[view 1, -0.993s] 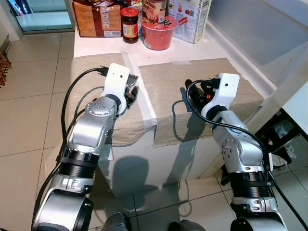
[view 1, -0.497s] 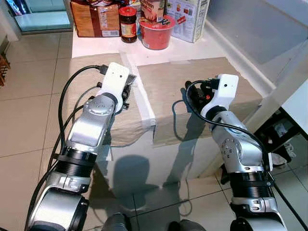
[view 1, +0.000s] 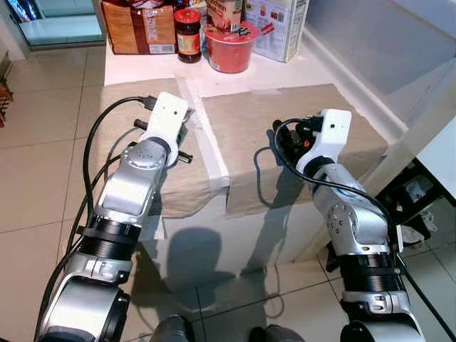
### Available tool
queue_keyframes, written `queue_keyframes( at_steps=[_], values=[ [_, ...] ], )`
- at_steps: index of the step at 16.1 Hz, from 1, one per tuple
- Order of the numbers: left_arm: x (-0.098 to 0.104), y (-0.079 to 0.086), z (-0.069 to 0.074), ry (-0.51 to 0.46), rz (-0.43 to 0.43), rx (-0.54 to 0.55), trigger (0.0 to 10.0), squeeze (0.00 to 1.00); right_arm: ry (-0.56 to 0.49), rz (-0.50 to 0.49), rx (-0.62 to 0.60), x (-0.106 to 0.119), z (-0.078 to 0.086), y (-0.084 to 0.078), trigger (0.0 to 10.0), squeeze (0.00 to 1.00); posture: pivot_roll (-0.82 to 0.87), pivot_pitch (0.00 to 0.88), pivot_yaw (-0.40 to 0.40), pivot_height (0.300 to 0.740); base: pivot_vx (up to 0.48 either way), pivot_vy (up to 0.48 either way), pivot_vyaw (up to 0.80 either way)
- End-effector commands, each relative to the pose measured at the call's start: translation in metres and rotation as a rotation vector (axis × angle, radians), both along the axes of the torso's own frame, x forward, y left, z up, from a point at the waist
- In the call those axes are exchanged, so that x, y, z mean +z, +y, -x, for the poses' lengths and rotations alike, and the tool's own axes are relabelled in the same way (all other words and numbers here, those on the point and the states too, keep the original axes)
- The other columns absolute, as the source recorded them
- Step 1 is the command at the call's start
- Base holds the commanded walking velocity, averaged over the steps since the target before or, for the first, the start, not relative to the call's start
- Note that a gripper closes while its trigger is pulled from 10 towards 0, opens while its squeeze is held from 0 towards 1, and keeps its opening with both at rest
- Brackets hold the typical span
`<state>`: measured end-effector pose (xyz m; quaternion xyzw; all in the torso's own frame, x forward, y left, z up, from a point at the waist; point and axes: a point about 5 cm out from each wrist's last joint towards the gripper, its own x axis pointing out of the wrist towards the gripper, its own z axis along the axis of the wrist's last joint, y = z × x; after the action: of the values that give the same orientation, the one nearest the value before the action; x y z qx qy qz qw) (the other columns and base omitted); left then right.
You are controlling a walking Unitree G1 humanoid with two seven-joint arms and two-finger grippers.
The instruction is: Setting the table
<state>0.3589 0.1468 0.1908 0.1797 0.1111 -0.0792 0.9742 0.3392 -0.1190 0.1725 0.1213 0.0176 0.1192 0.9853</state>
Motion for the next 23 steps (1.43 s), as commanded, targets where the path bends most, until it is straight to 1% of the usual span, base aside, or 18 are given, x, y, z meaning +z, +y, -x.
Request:
queue_keyframes(
  at_steps=[1,5,7,8,9,10,11,12,13,14,15,16,17,18,19,20,22,23],
  values=[
    [-0.001,0.004,-0.001,0.02,0.001,0.015,0.0,0.0,-0.006,0.0,0.0,0.003,-0.002,0.001,10.0,0.0,-0.05,0.079,-0.028,0.74,0.0,0.0,0.0],
    [0.009,0.006,-0.002,-0.005,0.118,0.021,0.0,0.0,-0.004,0.001,-0.003,0.003,-0.002,0.001,10.0,0.0,-0.05,0.08,-0.025,0.74,0.0,0.0,0.0],
    [0.033,0.011,-0.002,-0.122,0.24,0.005,0.0,0.0,-0.006,-0.001,-0.005,0.004,-0.002,0.002,10.0,0.0,-0.05,0.077,-0.022,0.74,0.0,0.0,0.0],
    [0.047,0.017,-0.001,-0.191,0.35,0.002,0.0,0.0,-0.012,-0.004,-0.008,0.005,-0.003,0.002,10.0,0.0,-0.05,0.077,-0.022,0.74,0.0,0.0,0.0],
    [0.066,0.026,0.006,-0.311,0.467,-0.031,0.0,0.0,-0.018,-0.01,-0.011,0.006,-0.003,0.001,10.0,0.0,-0.05,0.075,-0.018,0.74,0.0,0.0,0.0],
    [0.084,0.037,0.017,-0.446,0.546,-0.074,7.5,0.0,-0.025,-0.017,-0.01,0.007,-0.003,0.001,10.0,0.0,-0.05,0.074,-0.016,0.74,0.0,0.0,0.0],
    [0.094,0.052,0.033,-0.572,0.619,-0.075,10.0,0.0,-0.031,-0.024,-0.005,0.008,-0.003,0.001,10.0,0.0,-0.06,0.075,-0.014,0.74,0.0,0.0,0.0],
    [0.094,0.067,0.048,-0.65,0.668,-0.049,10.0,0.0,-0.037,-0.03,0.009,0.009,-0.003,0.002,10.0,0.0,-0.05,0.075,-0.012,0.74,0.0,0.0,0.0],
    [0.083,0.079,0.066,-0.676,0.719,-0.033,10.0,0.0,-0.05,-0.046,0.043,0.011,-0.002,0.006,10.0,0.0,-0.05,0.076,-0.011,0.74,0.0,0.0,0.0],
    [0.077,0.081,0.075,-0.681,0.718,-0.03,10.0,0.0,-0.056,-0.05,0.059,0.012,-0.001,0.008,10.0,0.0,-0.05,0.077,-0.013,0.74,0.0,0.0,0.0],
    [0.062,0.08,0.095,-0.676,0.72,-0.033,10.0,0.0,-0.066,-0.062,0.091,0.014,0.0,0.012,10.0,0.0,-0.04,0.079,-0.014,0.74,0.0,-0.469,0.0],
    [0.059,0.079,0.1,-0.672,0.726,-0.043,10.0,0.0,-0.068,-0.068,0.101,0.015,0.0,0.013,10.0,0.0,-0.04,0.08,-0.018,0.74,0.0,-0.469,0.0],
    [0.051,0.075,0.11,-0.662,0.771,-0.059,10.0,0.0,-0.074,-0.076,0.124,0.016,0.001,0.015,10.0,0.0,-0.04,0.083,-0.022,0.74,0.0,-0.469,0.0],
    [0.048,0.074,0.114,-0.657,0.799,-0.064,10.0,0.0,-0.077,-0.08,0.137,0.016,0.001,0.017,10.0,0.0,-0.04,0.083,-0.022,0.74,0.0,-0.469,0.0],
    [0.04,0.069,0.123,-0.642,0.85,-0.079,10.0,0.0,-0.089,-0.094,0.192,0.018,0.004,0.022,10.0,0.0,-0.03,0.085,-0.026,0.74,0.0,-0.469,0.0],
    [0.034,0.064,0.129,-0.618,0.886,-0.089,10.0,0.0,-0.128,-0.124,0.314,0.024,0.01,0.032,10.0,0.0,-0.03,0.085,-0.027,0.74,0.0,-0.469,0.0],
    [0.022,0.053,0.131,-0.56,0.911,-0.105,10.0,0.0,-0.187,-0.179,0.488,0.033,0.023,0.043,10.0,0.0,-0.03,0.084,-0.027,0.74,0.0,-0.469,0.0],
    [0.019,0.051,0.13,-0.548,0.915,-0.104,10.0,0.0,-0.198,-0.181,0.515,0.033,0.026,0.044,10.0,0.0,-0.03,0.084,-0.027,0.74,0.0,-0.469,0.0]
  ],
)
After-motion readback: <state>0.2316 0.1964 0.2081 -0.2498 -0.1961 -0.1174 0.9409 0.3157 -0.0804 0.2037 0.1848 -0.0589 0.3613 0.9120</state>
